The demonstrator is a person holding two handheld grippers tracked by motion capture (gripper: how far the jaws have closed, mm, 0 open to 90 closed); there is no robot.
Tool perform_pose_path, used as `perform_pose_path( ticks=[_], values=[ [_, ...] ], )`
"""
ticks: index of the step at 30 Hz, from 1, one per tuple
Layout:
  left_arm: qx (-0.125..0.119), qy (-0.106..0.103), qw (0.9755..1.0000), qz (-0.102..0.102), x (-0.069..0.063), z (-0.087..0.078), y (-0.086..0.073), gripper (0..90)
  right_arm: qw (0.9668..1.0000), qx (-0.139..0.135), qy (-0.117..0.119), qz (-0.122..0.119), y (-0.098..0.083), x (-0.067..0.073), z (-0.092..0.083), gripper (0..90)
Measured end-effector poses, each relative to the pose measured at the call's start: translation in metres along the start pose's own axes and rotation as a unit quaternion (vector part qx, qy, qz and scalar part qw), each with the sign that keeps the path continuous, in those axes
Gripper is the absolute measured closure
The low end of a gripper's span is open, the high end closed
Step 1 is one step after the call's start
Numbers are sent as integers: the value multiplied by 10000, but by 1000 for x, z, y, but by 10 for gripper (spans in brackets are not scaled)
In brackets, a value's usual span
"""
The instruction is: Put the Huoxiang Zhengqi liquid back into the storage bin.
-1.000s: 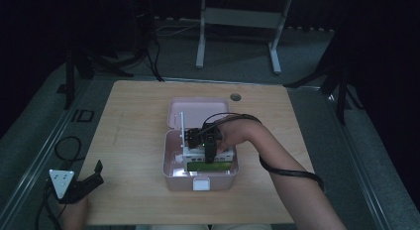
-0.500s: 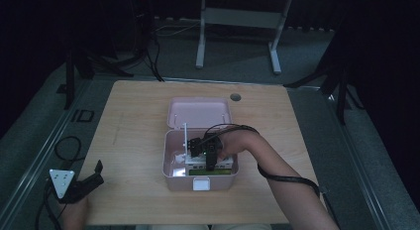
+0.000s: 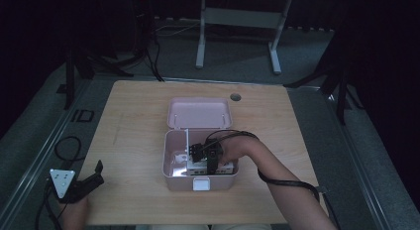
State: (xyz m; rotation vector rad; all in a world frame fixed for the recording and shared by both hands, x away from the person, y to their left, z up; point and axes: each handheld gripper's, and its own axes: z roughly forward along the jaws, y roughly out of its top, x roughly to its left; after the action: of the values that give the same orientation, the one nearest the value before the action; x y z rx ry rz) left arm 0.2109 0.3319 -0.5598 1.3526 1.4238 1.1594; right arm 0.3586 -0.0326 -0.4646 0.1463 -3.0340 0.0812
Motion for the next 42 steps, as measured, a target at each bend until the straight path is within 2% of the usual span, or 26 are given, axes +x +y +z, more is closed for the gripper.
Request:
perform_pose_path(
  ticks=[7,10,20,25,33,35,37,40,42],
  values=[
    [-2,6,10000,3,0,0,0,16,10000,50,17,25,1,-1,0,614],
    [-10,8,10000,-5,0,0,0,16,10000,6,68,37,0,-1,-2,571],
    [-1,6,10000,-10,0,0,0,16,9999,-51,-9,139,-6,-2,-33,494],
    [2,2,10000,-11,0,0,0,16,9990,-266,-275,236,-12,-2,-53,432],
    [24,-11,10000,6,0,0,0,16,9959,-608,-488,458,-30,-6,-81,284],
    [24,-6,10000,5,-1,0,0,16,9956,-641,-492,472,-36,-5,-85,212],
    [24,-9,10000,-4,0,0,0,16,9952,-709,-439,509,-41,-6,-87,197],
    [25,-15,10000,-5,0,0,0,16,9943,-801,-488,506,-49,-6,-89,175],
    [33,-23,10000,2,0,0,0,16,9931,-867,-492,623,-60,-10,-91,154]
  ],
)
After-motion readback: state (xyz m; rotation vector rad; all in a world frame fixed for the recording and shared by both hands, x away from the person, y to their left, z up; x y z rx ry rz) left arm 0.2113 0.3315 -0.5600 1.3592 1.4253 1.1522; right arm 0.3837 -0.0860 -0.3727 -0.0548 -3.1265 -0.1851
